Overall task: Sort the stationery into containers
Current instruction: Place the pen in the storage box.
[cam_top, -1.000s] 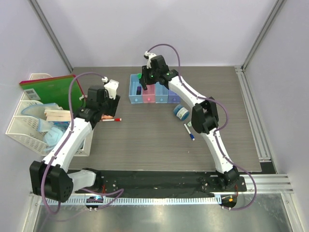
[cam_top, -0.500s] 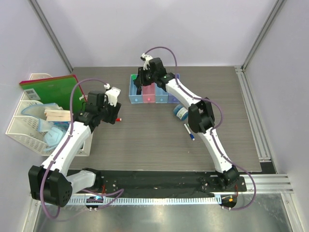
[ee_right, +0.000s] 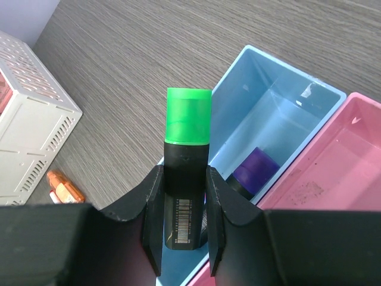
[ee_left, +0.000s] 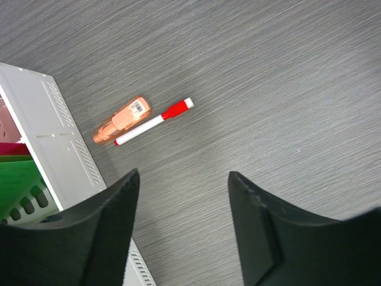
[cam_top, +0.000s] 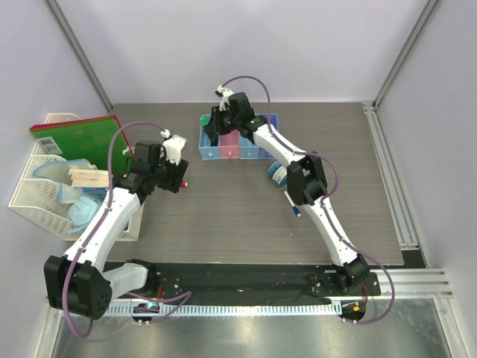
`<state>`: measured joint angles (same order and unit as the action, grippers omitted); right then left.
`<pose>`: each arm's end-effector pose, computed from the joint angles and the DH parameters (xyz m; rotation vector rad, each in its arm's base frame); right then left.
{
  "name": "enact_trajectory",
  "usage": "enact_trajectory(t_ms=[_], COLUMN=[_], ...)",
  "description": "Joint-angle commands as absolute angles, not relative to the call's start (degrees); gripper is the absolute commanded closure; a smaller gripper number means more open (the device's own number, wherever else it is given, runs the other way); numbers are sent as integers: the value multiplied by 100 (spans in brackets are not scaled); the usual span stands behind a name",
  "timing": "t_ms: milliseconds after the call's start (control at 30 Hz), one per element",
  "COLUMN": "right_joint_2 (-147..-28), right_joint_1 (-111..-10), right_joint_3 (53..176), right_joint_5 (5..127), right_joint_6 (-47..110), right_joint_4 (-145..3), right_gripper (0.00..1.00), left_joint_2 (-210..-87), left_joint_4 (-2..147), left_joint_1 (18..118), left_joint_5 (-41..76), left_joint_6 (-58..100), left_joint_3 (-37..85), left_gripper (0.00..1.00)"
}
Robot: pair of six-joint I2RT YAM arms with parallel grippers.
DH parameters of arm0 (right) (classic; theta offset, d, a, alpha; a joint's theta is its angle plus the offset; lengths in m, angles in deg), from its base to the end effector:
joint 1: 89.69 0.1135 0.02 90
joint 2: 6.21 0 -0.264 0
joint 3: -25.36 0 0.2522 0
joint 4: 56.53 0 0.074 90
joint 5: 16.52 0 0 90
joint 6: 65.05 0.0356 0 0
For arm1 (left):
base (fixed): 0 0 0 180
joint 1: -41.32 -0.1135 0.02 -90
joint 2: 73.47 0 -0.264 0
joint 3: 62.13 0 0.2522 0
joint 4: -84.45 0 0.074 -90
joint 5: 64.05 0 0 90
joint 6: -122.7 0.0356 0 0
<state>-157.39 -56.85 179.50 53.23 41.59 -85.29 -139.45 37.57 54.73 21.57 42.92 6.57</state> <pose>0.4973 0.3357 0.2070 -0.5281 2.0432 0.8907 0.2357 -0.0590 0.2903 0.5165 2.2840 -0.1171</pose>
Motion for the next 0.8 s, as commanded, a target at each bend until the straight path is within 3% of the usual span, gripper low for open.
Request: enact_trajectory(t_ms=[0,167,267,567,767], right_joint_2=[-15703,-15537,-15466,-15133,-13948], right_joint_1=[-5656,-5647,-5639,-5691,-5866], right_joint_3=[18291,18265,18221,18282,17336], right_joint_5=[5203,5273,5353,5634,7186], right_joint_6=[4033,3840,3734,3488,2504], right_joint_4=[-8311,-8435,-8479,-8908,-9533], right_gripper=[75,59,55,53,52], left_joint_2=[-13851,-13895,-13904,-14035,-14729], left_joint_4=[3799,3852,3896,4081,4353], left_joint_1=[5441,5441,5441,5441,5441], left_joint_5=[2050,2042,2006,2156,2393], left_joint_6=[4386,4404,4386,4368,4210], left_joint_3=[718,744,788,964,1684], left_gripper=[35,33,32,32,32])
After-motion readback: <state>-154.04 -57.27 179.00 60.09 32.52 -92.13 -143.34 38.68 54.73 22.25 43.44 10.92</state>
